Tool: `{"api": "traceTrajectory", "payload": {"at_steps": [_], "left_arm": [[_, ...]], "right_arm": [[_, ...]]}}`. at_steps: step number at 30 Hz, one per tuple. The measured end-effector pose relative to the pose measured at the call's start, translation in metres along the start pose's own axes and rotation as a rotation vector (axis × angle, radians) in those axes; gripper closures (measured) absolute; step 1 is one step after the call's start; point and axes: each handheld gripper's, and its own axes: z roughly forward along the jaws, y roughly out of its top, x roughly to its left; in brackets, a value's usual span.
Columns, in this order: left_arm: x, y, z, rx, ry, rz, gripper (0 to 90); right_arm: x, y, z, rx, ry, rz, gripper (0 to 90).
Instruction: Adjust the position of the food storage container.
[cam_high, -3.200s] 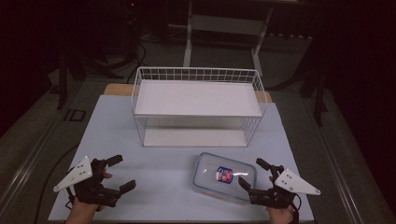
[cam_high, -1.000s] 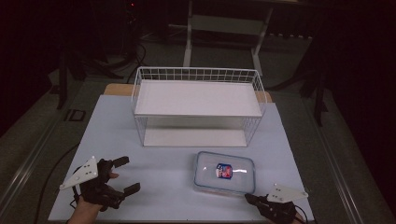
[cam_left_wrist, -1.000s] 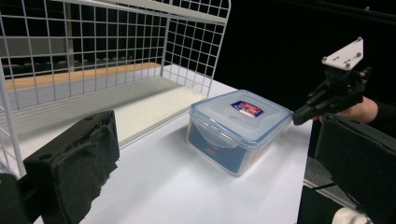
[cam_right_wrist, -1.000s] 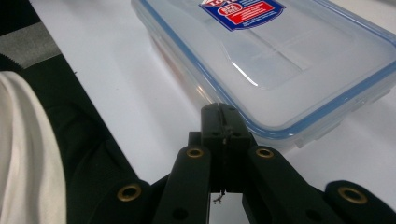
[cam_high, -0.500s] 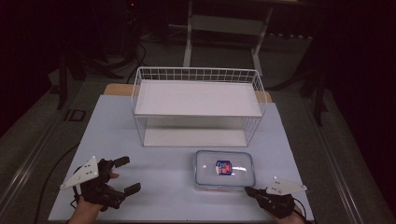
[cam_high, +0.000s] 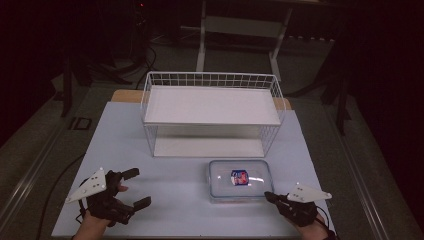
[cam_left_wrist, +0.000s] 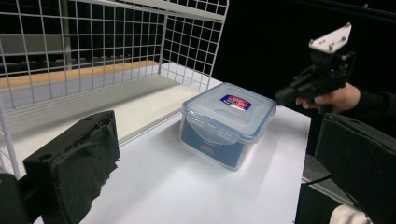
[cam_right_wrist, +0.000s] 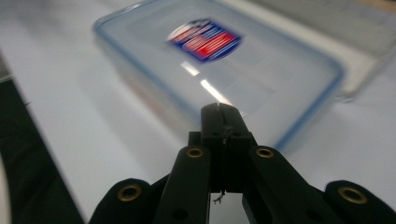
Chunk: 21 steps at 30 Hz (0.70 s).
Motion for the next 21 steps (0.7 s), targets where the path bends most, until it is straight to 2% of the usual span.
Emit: {"api": "traceTrajectory", "payload": {"at_steps": [2,5,6,7,8,12,18,21], "left_arm": [[0.000,0.000,0.000,0.000,-0.002,0.000,0.0],[0.000,0.000,0.000,0.001,-0.002,0.003,0.0],[0.000,0.000,0.000,0.001,-0.002,0.003,0.0],[0.000,0.000,0.000,0.000,-0.004,0.001,0.0],[0.000,0.000,0.000,0.000,-0.003,-0.001,0.0],[0.000,-0.001,0.000,0.001,-0.003,-0.005,0.0],[0.000,-0.001,0.001,0.003,-0.005,-0.005,0.0],[0.000,-0.001,0.001,0.003,-0.006,-0.007,0.0]], "right_arm": [[-0.004,0.002,-0.001,0.001,-0.019,0.001,89.8],[-0.020,0.004,0.002,0.006,-0.062,0.032,89.9],[-0.020,0.004,0.002,0.006,-0.062,0.032,89.9],[-0.034,0.001,0.009,0.031,-0.103,0.062,89.9],[-0.038,0.000,0.012,0.043,-0.118,0.075,89.9],[-0.049,-0.006,0.021,0.051,-0.122,0.119,89.9],[-0.048,-0.006,0.027,0.054,-0.121,0.137,90.0],[-0.046,-0.004,0.029,0.058,-0.120,0.130,90.0]]}}
